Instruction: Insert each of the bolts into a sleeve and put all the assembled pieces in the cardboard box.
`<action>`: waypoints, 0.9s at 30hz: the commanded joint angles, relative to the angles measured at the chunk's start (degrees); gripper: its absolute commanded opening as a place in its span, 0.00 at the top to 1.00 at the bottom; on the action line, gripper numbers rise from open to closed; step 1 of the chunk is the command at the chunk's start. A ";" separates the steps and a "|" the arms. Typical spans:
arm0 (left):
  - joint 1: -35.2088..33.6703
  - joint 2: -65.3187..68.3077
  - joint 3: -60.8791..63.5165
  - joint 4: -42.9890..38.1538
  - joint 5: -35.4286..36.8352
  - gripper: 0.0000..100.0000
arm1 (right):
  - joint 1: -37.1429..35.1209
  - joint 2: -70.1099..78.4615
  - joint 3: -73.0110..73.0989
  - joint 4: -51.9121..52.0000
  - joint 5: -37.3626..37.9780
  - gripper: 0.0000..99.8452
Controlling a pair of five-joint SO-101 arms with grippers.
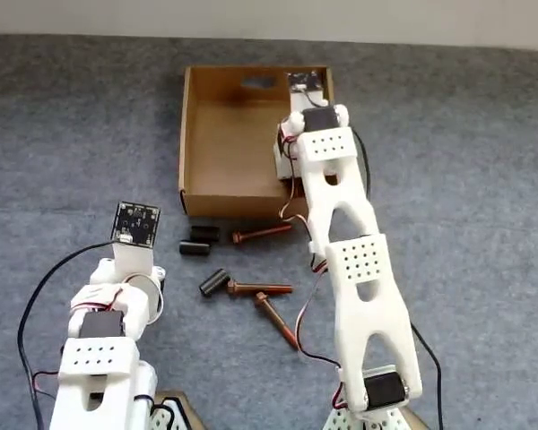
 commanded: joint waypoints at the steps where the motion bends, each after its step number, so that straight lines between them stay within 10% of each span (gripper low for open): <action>1: 0.84 0.04 -0.22 -0.79 -0.44 0.99 | 0.22 -0.75 -2.07 0.31 -0.53 0.99; 9: 0.84 0.04 -0.22 -0.79 -0.44 0.99 | -0.13 -1.27 -2.59 2.33 -0.35 0.86; 27: 0.84 0.04 -0.22 -0.88 -0.44 0.99 | 0.92 -15.43 -21.32 9.10 -0.09 0.92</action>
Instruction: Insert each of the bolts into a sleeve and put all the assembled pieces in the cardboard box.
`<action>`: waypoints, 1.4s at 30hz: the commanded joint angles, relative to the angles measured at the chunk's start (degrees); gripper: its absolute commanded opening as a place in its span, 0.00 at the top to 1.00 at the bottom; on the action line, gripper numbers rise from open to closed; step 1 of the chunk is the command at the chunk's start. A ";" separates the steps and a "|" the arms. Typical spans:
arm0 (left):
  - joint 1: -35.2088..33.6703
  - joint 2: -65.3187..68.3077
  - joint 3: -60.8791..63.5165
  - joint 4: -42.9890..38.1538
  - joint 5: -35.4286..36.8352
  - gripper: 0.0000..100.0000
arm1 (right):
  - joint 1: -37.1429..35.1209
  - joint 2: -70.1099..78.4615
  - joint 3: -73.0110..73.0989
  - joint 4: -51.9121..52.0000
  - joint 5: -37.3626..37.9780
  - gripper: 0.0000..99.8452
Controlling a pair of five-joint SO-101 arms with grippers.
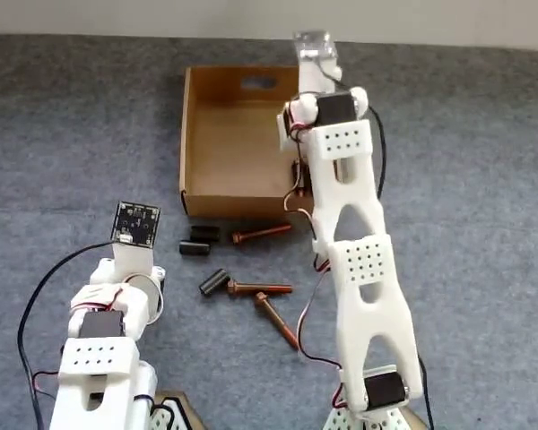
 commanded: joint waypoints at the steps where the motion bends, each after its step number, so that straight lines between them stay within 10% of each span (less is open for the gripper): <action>1: 0.84 0.04 -0.22 -0.88 -0.44 0.99 | 0.84 -11.65 -3.82 1.01 -0.09 0.92; 14: 0.40 -0.31 0.22 -2.11 -0.35 0.99 | -6.99 -72.13 71.69 -2.07 5.89 0.92; 25: -2.95 -0.40 -0.31 -2.11 -0.09 0.99 | -14.90 -105.01 133.58 -28.09 12.31 0.92; 42: -8.13 -0.40 -1.27 -2.11 2.55 0.99 | -28.88 -105.63 158.20 -46.02 12.04 0.92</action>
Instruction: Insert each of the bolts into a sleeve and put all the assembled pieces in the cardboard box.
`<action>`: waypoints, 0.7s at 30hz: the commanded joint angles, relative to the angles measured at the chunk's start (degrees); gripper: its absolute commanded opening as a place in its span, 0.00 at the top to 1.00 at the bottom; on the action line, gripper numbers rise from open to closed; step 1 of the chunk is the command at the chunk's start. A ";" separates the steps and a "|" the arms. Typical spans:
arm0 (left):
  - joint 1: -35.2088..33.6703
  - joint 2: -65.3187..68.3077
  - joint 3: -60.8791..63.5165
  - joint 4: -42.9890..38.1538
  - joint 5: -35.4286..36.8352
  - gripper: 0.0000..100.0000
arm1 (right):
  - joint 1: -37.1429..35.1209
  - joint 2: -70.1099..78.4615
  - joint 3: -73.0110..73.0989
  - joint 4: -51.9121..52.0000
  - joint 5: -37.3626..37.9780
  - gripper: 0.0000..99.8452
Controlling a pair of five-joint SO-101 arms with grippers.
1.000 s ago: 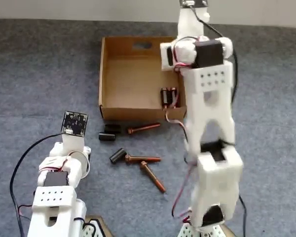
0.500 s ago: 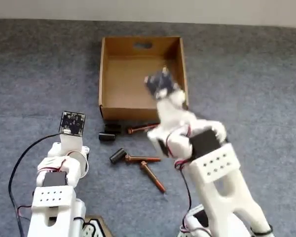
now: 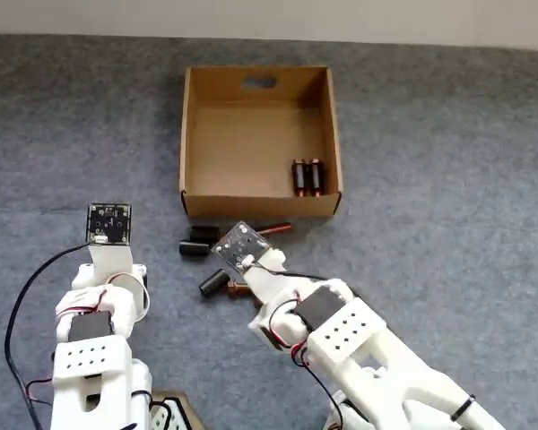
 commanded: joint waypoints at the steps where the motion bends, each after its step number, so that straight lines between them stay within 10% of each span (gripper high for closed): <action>1: -0.84 -0.40 -1.71 -1.05 0.70 0.99 | -0.66 -1.54 -0.22 -2.59 0.26 0.92; 21: -21.93 0.04 -4.79 -5.80 17.14 0.99 | -7.96 20.88 -19.03 -13.49 -9.67 0.86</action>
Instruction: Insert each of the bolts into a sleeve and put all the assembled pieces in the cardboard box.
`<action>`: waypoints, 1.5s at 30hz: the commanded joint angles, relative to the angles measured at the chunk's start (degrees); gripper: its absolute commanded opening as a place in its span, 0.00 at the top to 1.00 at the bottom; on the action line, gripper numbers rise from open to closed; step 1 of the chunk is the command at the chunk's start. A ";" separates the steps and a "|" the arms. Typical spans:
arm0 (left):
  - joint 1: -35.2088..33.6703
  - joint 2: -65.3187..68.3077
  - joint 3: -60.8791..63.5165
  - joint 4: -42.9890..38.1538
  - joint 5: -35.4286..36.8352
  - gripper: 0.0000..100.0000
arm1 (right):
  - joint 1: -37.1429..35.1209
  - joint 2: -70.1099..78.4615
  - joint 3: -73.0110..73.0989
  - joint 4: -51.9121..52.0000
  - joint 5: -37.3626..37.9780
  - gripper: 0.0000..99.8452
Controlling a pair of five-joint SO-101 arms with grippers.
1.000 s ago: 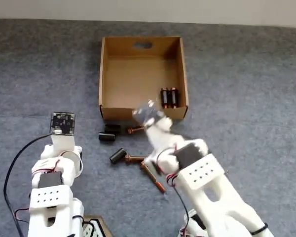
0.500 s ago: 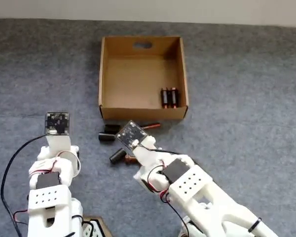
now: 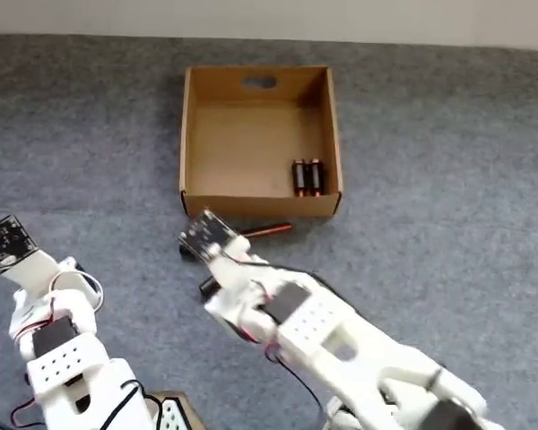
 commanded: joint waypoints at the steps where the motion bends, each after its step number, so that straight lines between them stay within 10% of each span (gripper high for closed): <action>1: -0.66 0.04 -2.33 -1.05 0.53 0.99 | -0.84 7.96 -10.68 3.47 -2.64 0.84; 45: 1.54 -0.31 -1.80 -0.97 0.26 0.99 | -1.10 30.55 -18.51 -5.93 -0.97 0.81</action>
